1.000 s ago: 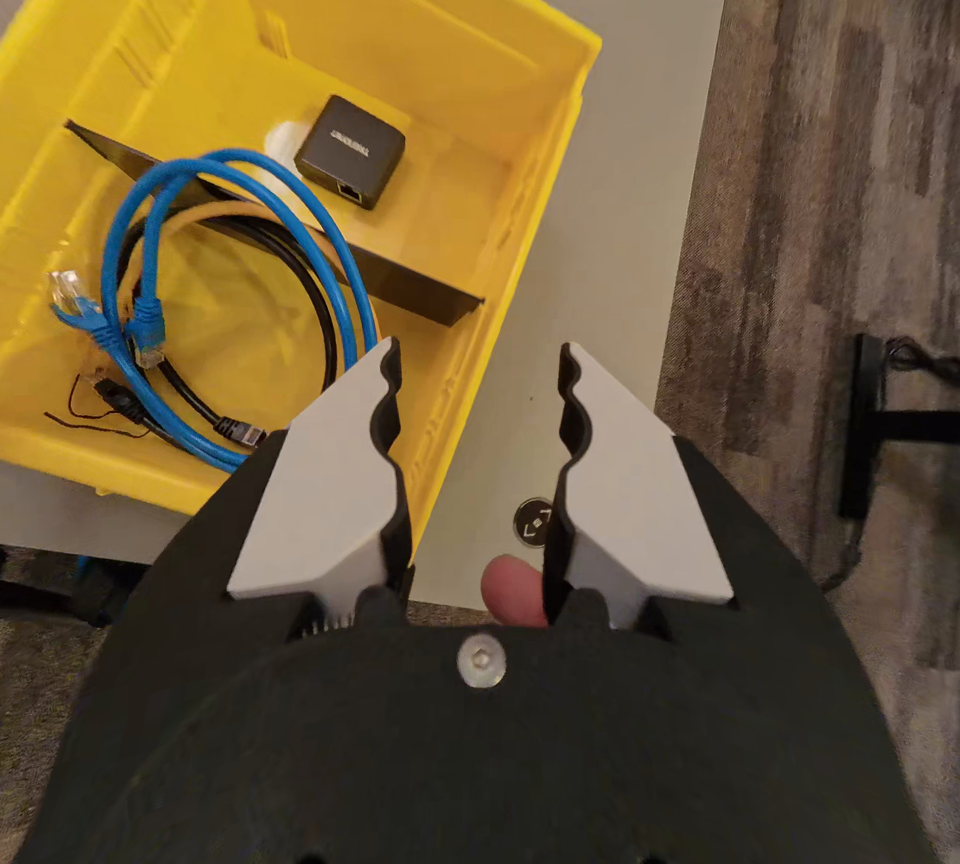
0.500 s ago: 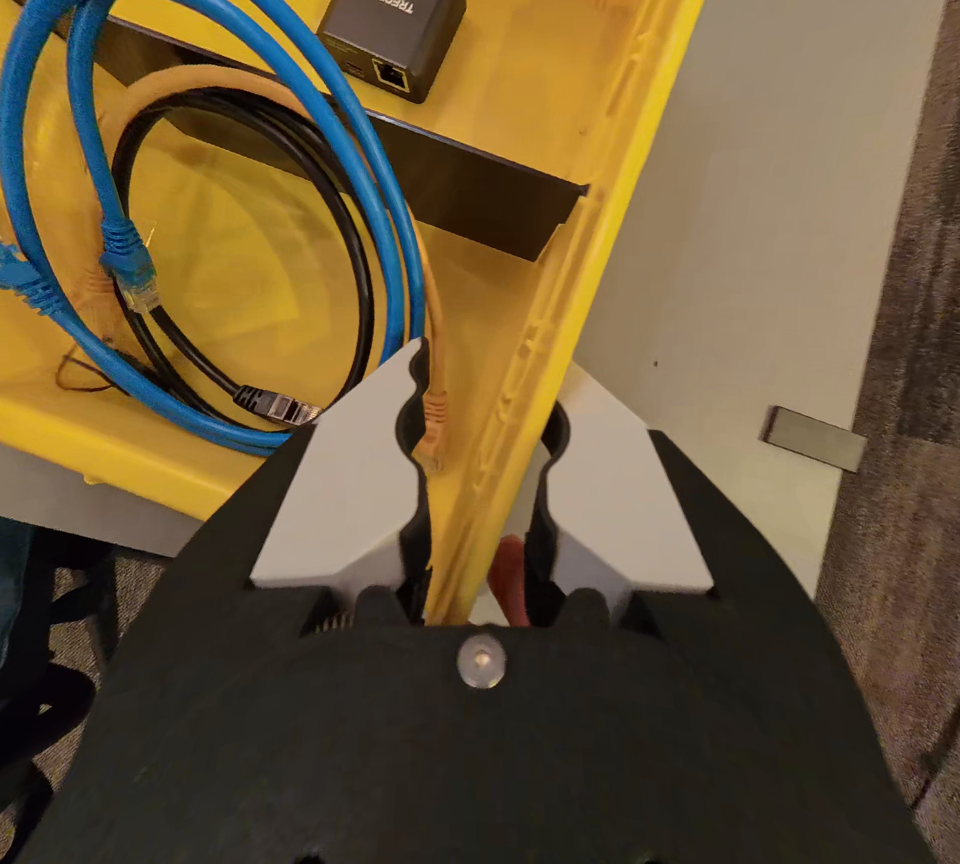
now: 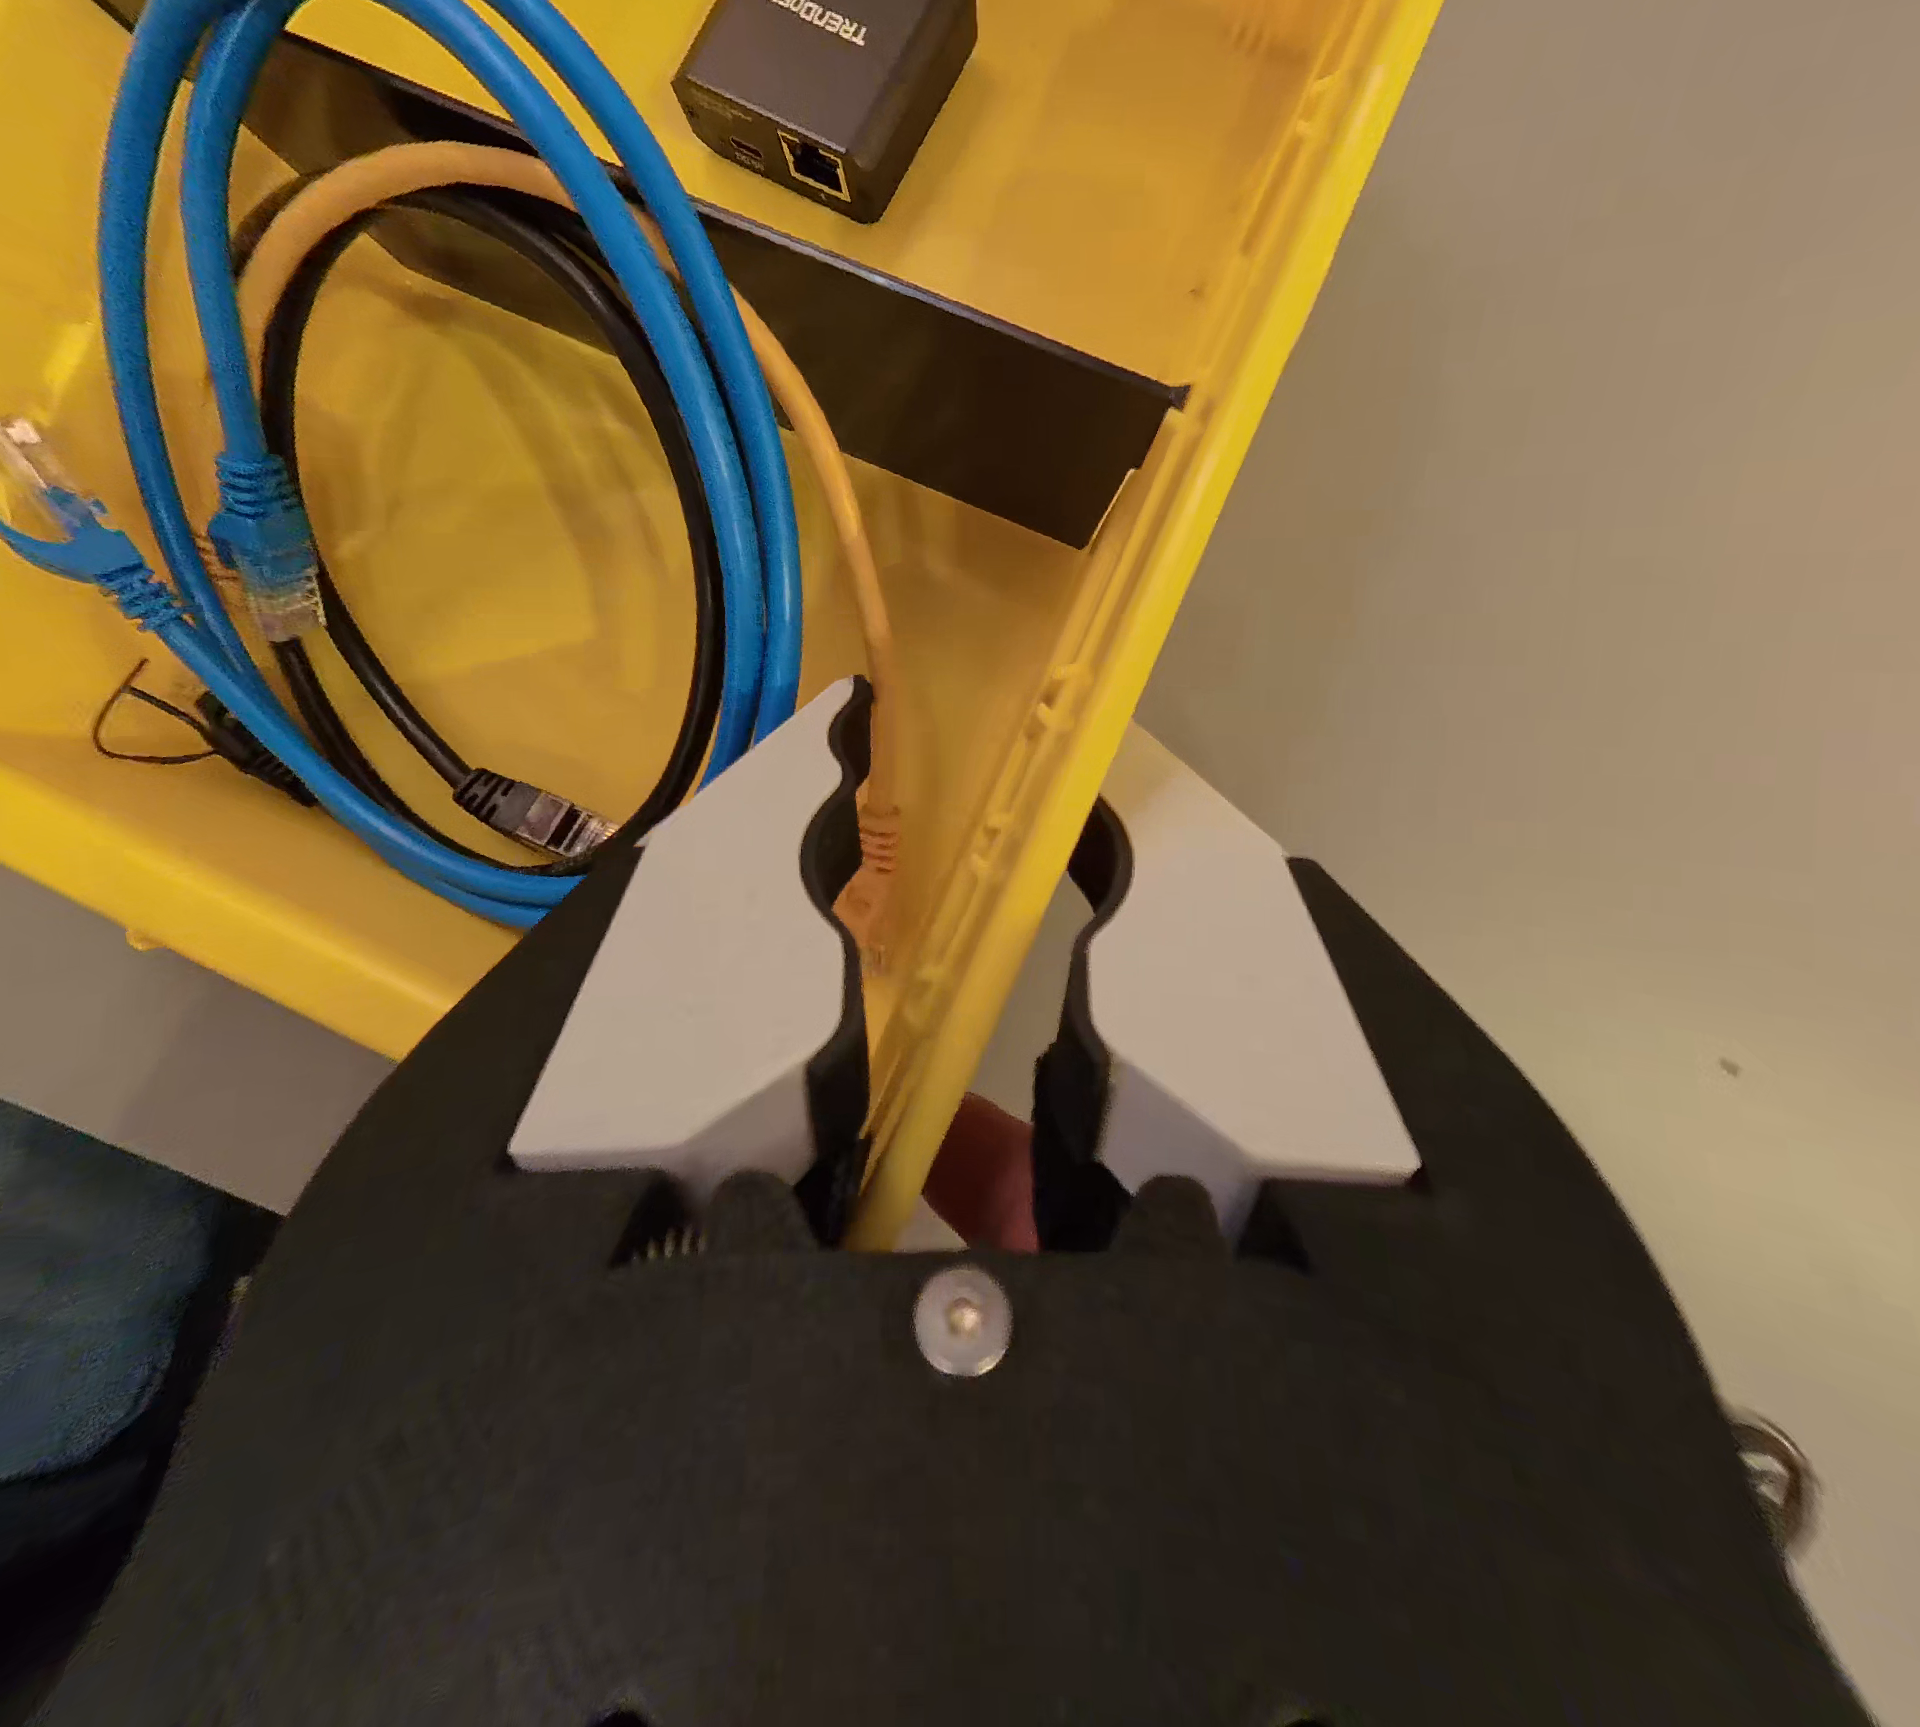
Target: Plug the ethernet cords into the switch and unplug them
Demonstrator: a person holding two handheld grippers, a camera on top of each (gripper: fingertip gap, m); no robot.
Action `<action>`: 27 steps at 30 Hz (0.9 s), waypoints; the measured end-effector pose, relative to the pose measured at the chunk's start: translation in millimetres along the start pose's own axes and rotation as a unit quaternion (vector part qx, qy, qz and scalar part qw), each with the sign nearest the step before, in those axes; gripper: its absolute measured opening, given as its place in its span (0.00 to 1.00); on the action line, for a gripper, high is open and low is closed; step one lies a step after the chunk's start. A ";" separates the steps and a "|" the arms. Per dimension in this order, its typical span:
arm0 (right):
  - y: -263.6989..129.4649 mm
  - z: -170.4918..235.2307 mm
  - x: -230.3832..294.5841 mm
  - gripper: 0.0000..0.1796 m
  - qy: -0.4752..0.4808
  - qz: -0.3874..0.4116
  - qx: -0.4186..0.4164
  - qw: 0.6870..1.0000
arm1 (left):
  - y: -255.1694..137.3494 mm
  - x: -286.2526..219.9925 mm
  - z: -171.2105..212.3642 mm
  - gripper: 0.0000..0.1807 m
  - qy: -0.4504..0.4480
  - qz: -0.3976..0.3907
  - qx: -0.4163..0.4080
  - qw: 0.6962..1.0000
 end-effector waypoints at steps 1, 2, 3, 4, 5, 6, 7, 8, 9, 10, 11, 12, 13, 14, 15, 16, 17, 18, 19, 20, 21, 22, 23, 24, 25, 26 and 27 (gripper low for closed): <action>5.0 -4.3 10.5 0.20 -0.002 -0.008 -0.001 1.000 | -0.9 -0.4 -0.3 0.03 -0.001 0.000 -0.006 1.000; 10.4 -8.8 21.2 0.20 -0.006 -0.014 -0.002 1.000 | -2.0 -1.0 -1.0 0.03 -0.003 0.000 -0.014 1.000; 16.2 -13.4 33.3 0.21 -0.009 -0.020 -0.004 1.000 | -3.7 -1.2 -2.2 0.03 -0.008 0.000 -0.023 1.000; 21.7 -18.0 46.9 0.21 -0.013 -0.028 -0.006 0.999 | -6.4 -0.6 -3.6 0.03 -0.010 -0.002 -0.030 1.000; 27.4 -22.5 60.7 0.22 -0.015 -0.036 -0.007 0.999 | -10.2 0.2 -5.8 0.03 -0.012 -0.006 -0.037 0.999; 32.7 -27.0 75.3 0.22 -0.016 -0.045 -0.008 0.999 | -14.8 1.3 -8.7 0.03 -0.015 -0.011 -0.046 0.999; 37.8 -31.5 91.2 0.23 -0.019 -0.056 -0.009 0.998 | -19.8 2.9 -11.7 0.03 -0.018 -0.016 -0.056 0.998; 42.6 -36.4 107.5 0.24 -0.022 -0.068 -0.012 0.997 | -25.1 4.5 -14.9 0.03 -0.023 -0.019 -0.066 0.997; 47.3 -41.4 123.7 0.24 -0.024 -0.079 -0.016 0.996 | -30.7 5.8 -18.1 0.03 -0.031 -0.021 -0.079 0.996; 52.2 -45.5 140.5 0.25 -0.029 -0.091 -0.017 0.995 | -36.3 7.1 -21.0 0.03 -0.038 -0.022 -0.091 0.995; 57.4 -49.6 157.5 0.25 -0.033 -0.103 -0.018 0.994 | -41.7 8.1 -23.5 0.03 -0.044 -0.022 -0.103 0.993; 62.4 -54.3 175.5 0.26 -0.033 -0.118 -0.023 0.992 | -47.1 8.7 -25.6 0.03 -0.053 -0.020 -0.113 0.992; 67.2 -58.8 194.5 0.27 -0.031 -0.136 -0.027 0.990 | -52.1 9.2 -27.2 0.03 -0.058 -0.019 -0.122 0.991; 71.8 -62.9 213.1 0.28 -0.031 -0.151 -0.030 0.988 | -56.9 9.9 -28.3 0.03 -0.060 -0.019 -0.131 0.989; 76.0 -68.0 232.0 0.29 -0.030 -0.165 -0.036 0.985 | -61.6 10.4 -28.8 0.03 -0.062 -0.021 -0.138 0.988; 79.4 -73.0 252.3 0.30 -0.029 -0.182 -0.042 0.982 | -66.3 11.2 -29.1 0.03 -0.066 -0.022 -0.144 0.987; 82.0 -78.2 273.4 0.32 -0.023 -0.202 -0.048 0.978 | -70.8 12.2 -29.3 0.03 -0.068 -0.025 -0.151 0.986; 84.4 -84.2 293.8 0.35 -0.010 -0.220 -0.056 0.974 | -75.1 13.2 -29.0 0.03 -0.068 -0.030 -0.155 0.985; 86.8 -88.6 313.6 0.37 -0.001 -0.237 -0.059 0.970 | -79.6 14.1 -28.4 0.03 -0.070 -0.033 -0.157 0.985; 89.6 -92.6 330.6 0.41 0.008 -0.250 -0.059 0.966 | -84.4 15.2 -27.9 0.03 -0.072 -0.036 -0.161 0.984; 91.5 -97.8 348.0 0.42 0.020 -0.267 -0.063 0.961 | -89.3 16.6 -27.4 0.03 -0.073 -0.038 -0.166 0.983; 92.7 -102.4 366.3 0.44 0.037 -0.286 -0.067 0.955 | -94.5 18.3 -26.7 0.03 -0.076 -0.040 -0.172 0.981; 94.0 -105.1 385.3 0.45 0.047 -0.302 -0.068 0.950 | -99.9 20.3 -26.0 0.03 -0.079 -0.041 -0.176 0.980; 95.5 -107.0 403.3 0.48 0.054 -0.317 -0.066 0.945 | -105.9 22.7 -25.5 0.03 -0.083 -0.043 -0.182 0.979; 96.9 -109.3 420.0 0.50 0.068 -0.330 -0.063 0.939 | -112.7 25.9 -25.2 0.03 -0.086 -0.046 -0.188 0.977; 98.7 -111.6 435.5 0.52 0.080 -0.339 -0.065 0.935 | -120.0 29.4 -24.9 0.03 -0.090 -0.049 -0.194 0.976; 101.1 -112.5 450.7 0.54 0.089 -0.347 -0.066 0.931 | -128.1 33.5 -24.6 0.03 -0.093 -0.055 -0.200 0.974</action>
Point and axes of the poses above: each gripper's, where its closed fingertips meet, y out along the fingers, z out of its underside, x = y × z across the jaws, the point moved 1 cm from there along -y, back along the fingers, and after that the axes turned 8 degrees about -x, right-handed, at the moved point
